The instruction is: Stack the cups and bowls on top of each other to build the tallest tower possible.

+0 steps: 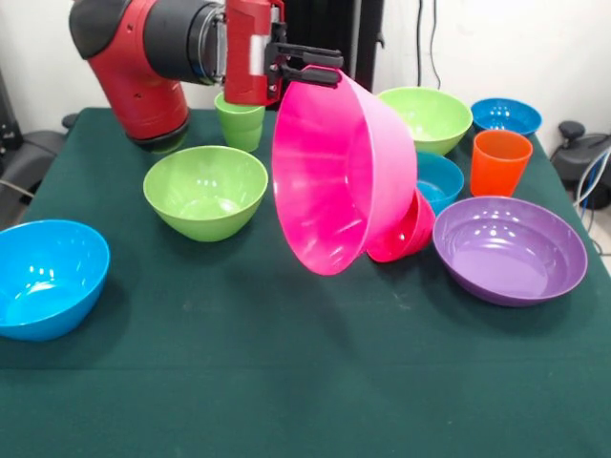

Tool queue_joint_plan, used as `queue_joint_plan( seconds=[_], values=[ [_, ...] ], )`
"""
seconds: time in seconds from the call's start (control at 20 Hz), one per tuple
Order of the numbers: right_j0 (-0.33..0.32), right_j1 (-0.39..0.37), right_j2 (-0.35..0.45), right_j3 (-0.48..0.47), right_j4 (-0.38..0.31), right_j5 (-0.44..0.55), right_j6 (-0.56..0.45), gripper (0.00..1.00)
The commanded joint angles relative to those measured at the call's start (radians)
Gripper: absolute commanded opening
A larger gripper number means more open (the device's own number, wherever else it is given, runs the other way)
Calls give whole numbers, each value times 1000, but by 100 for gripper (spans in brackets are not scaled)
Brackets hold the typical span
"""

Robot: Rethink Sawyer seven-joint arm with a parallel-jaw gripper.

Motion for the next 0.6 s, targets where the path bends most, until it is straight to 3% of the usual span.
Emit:
queue_joint_plan(
  seconds=[0.05,0.45,0.6],
  values=[
    [59,-12,-94,-59,110,119,-45,0],
    [92,-52,-100,-83,172,211,-61,0],
    [120,-81,-99,-112,211,292,-71,0]
  ],
)
